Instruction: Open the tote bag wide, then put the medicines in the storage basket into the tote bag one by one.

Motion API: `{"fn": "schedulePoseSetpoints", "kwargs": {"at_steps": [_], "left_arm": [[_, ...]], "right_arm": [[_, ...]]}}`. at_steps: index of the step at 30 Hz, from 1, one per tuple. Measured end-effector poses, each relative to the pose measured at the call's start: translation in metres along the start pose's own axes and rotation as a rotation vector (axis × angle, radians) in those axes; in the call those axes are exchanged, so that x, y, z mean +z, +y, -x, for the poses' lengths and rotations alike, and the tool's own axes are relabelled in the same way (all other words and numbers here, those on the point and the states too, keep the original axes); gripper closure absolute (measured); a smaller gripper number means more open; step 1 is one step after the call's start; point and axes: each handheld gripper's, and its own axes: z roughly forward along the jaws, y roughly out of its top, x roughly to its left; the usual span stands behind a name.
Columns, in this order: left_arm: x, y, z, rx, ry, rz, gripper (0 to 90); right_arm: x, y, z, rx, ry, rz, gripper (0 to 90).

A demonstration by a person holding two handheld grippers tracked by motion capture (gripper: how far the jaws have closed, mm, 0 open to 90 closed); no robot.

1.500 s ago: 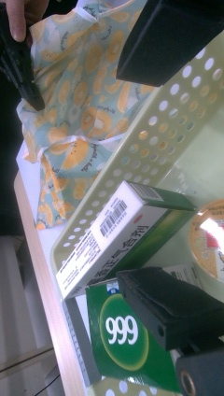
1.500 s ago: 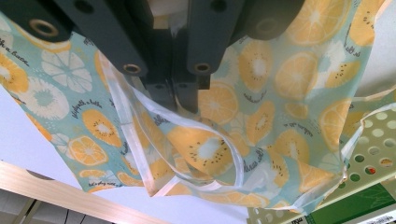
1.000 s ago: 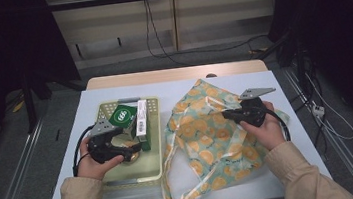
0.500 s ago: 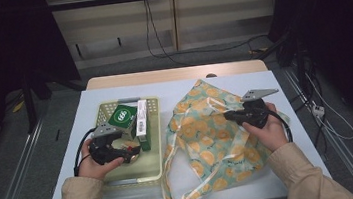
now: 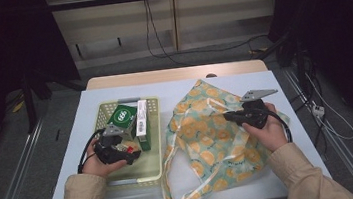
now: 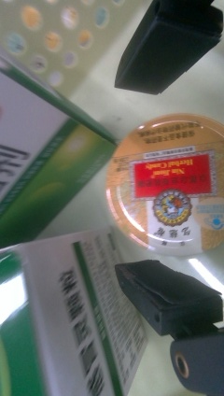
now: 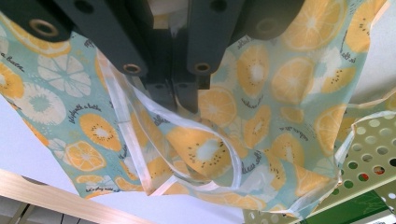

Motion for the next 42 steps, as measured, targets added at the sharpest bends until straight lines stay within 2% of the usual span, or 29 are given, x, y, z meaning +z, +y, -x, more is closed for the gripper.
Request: {"fn": "schedulePoseSetpoints", "kwargs": {"at_steps": [2, 3, 4, 6, 7, 9, 10, 18, 21, 28, 32, 36, 42], "left_arm": [[0.002, -0.001, 0.002, 0.001, 0.003, -0.017, 11.4], [0.003, -0.001, 0.001, 0.016, -0.007, -0.022, 11.7], [0.003, -0.001, 0.003, 0.018, 0.001, -0.021, 11.7], [0.003, -0.002, 0.002, 0.009, 0.012, -0.02, 13.0], [0.003, -0.002, 0.001, 0.001, 0.007, -0.033, 13.2], [0.007, -0.004, 0.0, -0.042, -0.008, -0.074, 15.8], [0.008, -0.004, 0.0, -0.053, 0.008, -0.09, 16.8], [0.008, -0.003, -0.001, -0.061, -0.005, -0.109, 20.4], [0.006, -0.003, -0.001, -0.086, 0.008, -0.122, 20.7], [-0.003, 0.0, -0.001, -0.089, 0.014, -0.061, 20.7], [-0.012, 0.004, -0.003, -0.116, -0.02, 0.003, 20.8], [-0.024, 0.014, -0.003, -0.093, -0.003, 0.023, 20.8], [-0.042, 0.026, 0.002, -0.095, -0.023, 0.044, 20.8]], "right_arm": [[0.0, 0.0, 0.0, 0.001, 0.002, 0.0, 89.2], [0.001, 0.0, 0.0, -0.001, 0.003, -0.002, 89.2], [0.001, 0.0, 0.0, 0.0, 0.003, -0.003, 89.2], [0.002, 0.0, -0.001, -0.001, 0.006, -0.004, 89.2], [0.002, 0.0, -0.001, -0.005, 0.008, -0.005, 89.2], [0.003, 0.0, -0.001, -0.008, 0.011, -0.005, 89.2], [0.003, 0.0, 0.0, -0.004, 0.01, -0.002, 89.2], [0.002, -0.001, 0.001, 0.0, 0.014, 0.008, 89.2], [0.003, -0.002, 0.0, 0.003, 0.015, 0.004, 89.2], [0.005, -0.004, -0.001, 0.003, 0.018, 0.001, 89.2], [0.003, -0.003, -0.001, 0.004, 0.014, 0.003, 89.2], [0.002, -0.003, 0.0, 0.004, 0.014, -0.001, 89.2], [0.003, -0.004, -0.001, 0.007, 0.019, -0.002, 89.2]]}}
